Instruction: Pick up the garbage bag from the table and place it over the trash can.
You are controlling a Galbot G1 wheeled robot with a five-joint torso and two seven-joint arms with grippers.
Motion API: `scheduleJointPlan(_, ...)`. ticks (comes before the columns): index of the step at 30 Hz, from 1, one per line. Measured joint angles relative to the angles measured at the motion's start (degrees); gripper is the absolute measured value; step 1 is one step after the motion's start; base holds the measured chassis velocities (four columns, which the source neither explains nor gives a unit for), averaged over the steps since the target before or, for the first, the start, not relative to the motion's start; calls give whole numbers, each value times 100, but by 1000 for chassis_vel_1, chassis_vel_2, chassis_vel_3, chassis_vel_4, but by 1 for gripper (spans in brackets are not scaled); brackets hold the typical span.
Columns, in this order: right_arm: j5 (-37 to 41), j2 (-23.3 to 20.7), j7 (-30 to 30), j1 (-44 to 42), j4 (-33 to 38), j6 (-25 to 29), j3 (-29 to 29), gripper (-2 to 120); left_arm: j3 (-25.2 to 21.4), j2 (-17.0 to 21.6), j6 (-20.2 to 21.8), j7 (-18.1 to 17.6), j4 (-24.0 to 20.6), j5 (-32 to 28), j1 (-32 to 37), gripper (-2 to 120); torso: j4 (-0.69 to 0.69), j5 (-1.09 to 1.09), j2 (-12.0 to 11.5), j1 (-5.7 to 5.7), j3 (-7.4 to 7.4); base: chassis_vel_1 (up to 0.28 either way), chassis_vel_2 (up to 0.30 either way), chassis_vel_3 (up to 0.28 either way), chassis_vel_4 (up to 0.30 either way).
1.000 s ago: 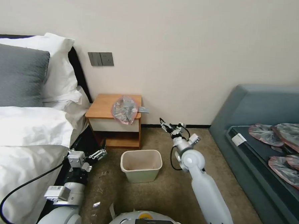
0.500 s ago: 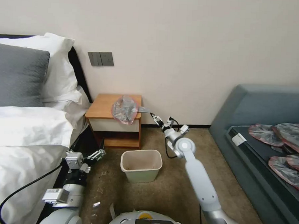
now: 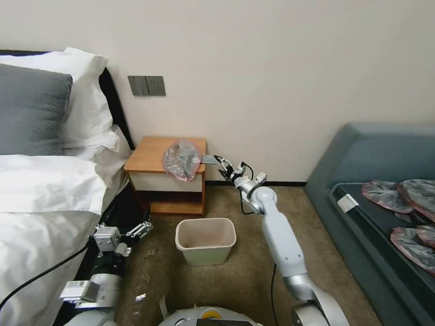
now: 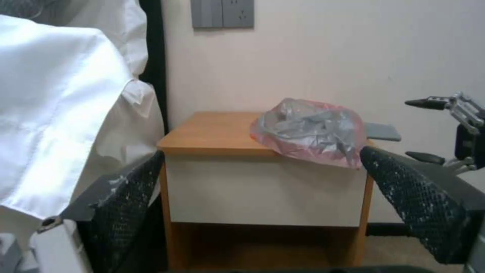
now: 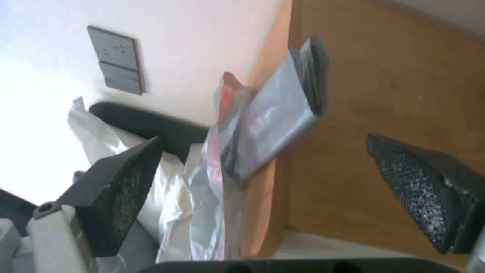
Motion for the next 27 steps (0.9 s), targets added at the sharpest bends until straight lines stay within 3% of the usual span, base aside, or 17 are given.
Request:
scheduleJointPlan(20, -325, 341, -674, 421, -1082, -40, 77, 97, 22, -2, -2, 12, 0, 15, 44, 99, -1, 0, 0, 0, 0, 0, 0, 0, 0)
scheduleJointPlan(27, -463, 433, -763, 488, -1119, -25, 16, 71, 50, -8, -2, 20, 1, 15, -41, 99, 0, 0, 0, 0, 0, 0, 0, 0, 0)
